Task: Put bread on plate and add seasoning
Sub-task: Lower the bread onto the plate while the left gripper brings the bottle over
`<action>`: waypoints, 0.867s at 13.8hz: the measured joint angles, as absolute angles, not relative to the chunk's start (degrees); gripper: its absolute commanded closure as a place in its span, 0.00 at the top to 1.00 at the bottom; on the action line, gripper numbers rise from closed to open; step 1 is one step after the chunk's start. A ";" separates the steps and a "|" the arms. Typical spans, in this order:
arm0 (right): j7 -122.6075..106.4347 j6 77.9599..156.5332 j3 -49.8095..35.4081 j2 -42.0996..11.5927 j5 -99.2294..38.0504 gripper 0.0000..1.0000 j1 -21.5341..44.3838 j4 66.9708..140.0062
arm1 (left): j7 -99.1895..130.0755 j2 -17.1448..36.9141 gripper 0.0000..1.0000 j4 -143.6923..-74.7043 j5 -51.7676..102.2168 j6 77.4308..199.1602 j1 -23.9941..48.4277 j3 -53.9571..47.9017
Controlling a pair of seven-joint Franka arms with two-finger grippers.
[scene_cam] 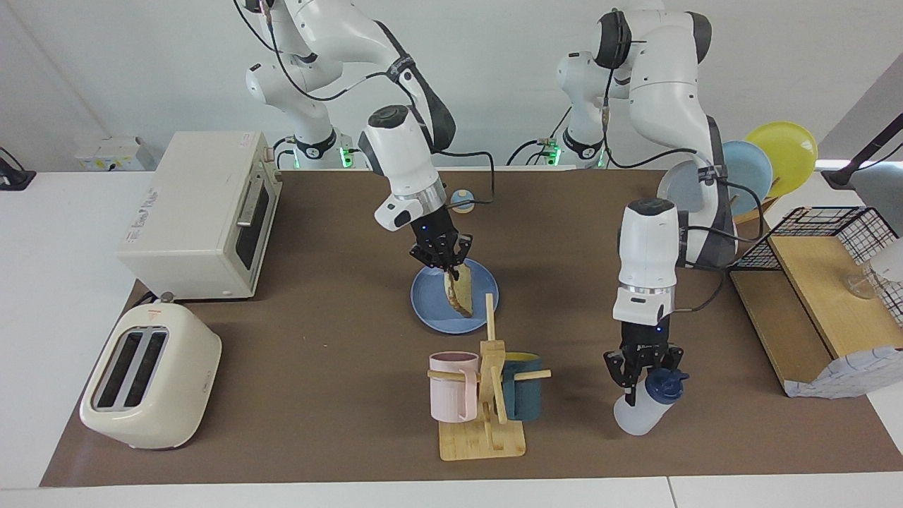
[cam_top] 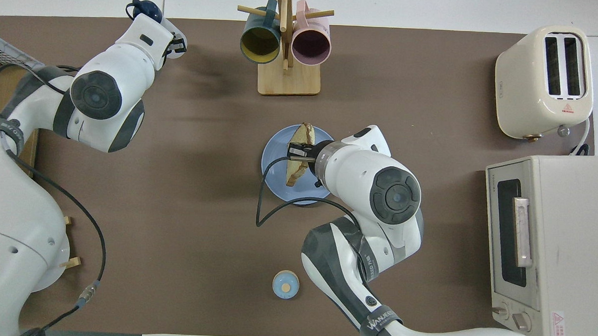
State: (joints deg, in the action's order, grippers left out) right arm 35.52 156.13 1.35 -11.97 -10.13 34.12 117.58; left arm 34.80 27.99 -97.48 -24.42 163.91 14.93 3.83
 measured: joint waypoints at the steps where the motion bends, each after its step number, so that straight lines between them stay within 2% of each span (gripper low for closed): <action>1: 35.52 158.06 1.35 -11.91 -10.13 0.00 34.13 119.10 | 31.83 25.50 0.00 -98.71 -24.42 161.81 15.32 3.63; 2: 35.52 159.54 1.36 -11.79 -10.13 0.00 34.06 120.62 | 29.45 22.97 0.00 -100.16 -24.42 159.74 16.18 3.51; 3: 35.52 160.42 1.38 -11.64 -10.13 0.16 33.75 121.82 | 28.01 20.35 0.00 -101.88 -24.42 157.39 17.32 3.35; 4: 35.52 160.64 1.39 -11.49 -10.13 0.99 33.10 122.46 | 27.03 17.94 0.00 -103.75 -24.42 155.76 18.54 3.17; 7: 35.52 160.55 1.40 -10.93 -10.13 1.00 31.87 123.29 | 24.00 12.03 0.00 -110.43 -24.42 152.31 23.48 2.59; 12: 35.52 160.44 1.28 -10.56 -10.13 1.00 31.91 123.06 | 20.98 6.39 0.00 -120.11 -24.31 151.69 28.99 1.88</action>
State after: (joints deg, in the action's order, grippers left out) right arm 35.52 160.44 1.28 -10.56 -10.13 31.91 123.06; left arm 20.98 6.39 -120.11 -24.31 151.69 28.99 1.88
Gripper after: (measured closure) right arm 0.251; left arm 0.590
